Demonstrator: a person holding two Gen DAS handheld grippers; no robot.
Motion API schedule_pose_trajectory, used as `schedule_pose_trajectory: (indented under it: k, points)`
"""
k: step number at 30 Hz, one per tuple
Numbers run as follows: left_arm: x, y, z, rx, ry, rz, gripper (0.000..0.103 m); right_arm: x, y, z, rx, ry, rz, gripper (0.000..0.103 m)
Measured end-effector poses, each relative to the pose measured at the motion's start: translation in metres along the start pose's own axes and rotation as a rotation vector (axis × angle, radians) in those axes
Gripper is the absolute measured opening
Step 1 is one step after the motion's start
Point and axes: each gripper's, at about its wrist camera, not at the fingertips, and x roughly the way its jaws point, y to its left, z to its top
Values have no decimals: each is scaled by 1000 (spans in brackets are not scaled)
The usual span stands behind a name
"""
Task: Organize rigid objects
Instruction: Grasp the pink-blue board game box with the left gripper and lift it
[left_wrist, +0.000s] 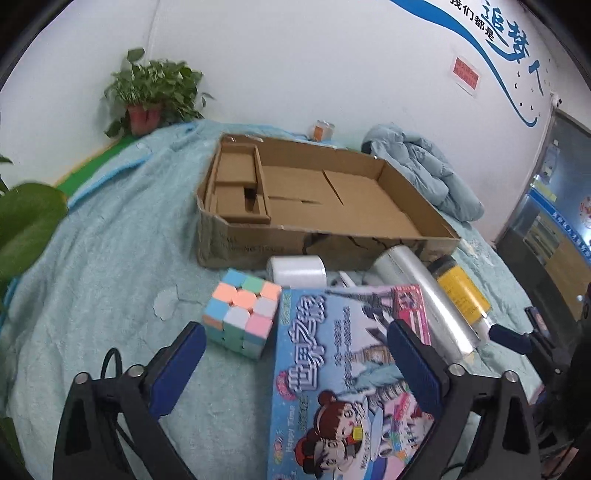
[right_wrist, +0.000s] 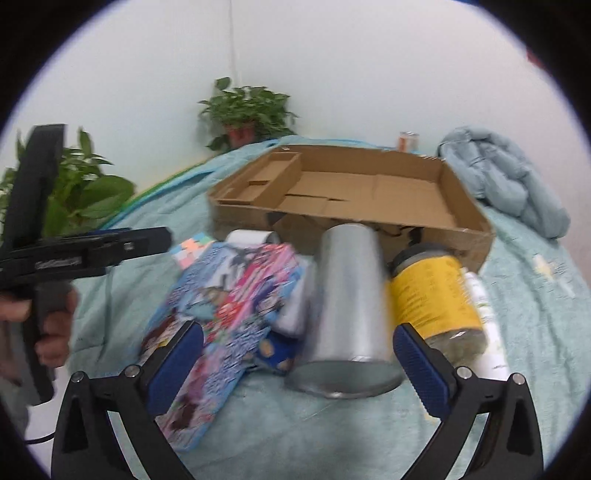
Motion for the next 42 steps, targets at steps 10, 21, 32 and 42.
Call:
schedule_pose_trajectory:
  k: [10,21,32,42]
  points:
    - [10,12,-14,-20,65,-118,91,-9,14,-22,75,24,271,98]
    - [55,19,-30,-84,290,-256,93,12,45,-27,23,87,222,103]
    - [29,-6,-45,-100,317,-282,90,19,35,-28,-26,131,108,103]
    - [29,4,-53,-93,385,-264,91,26,40,-34,-80,166,75,88]
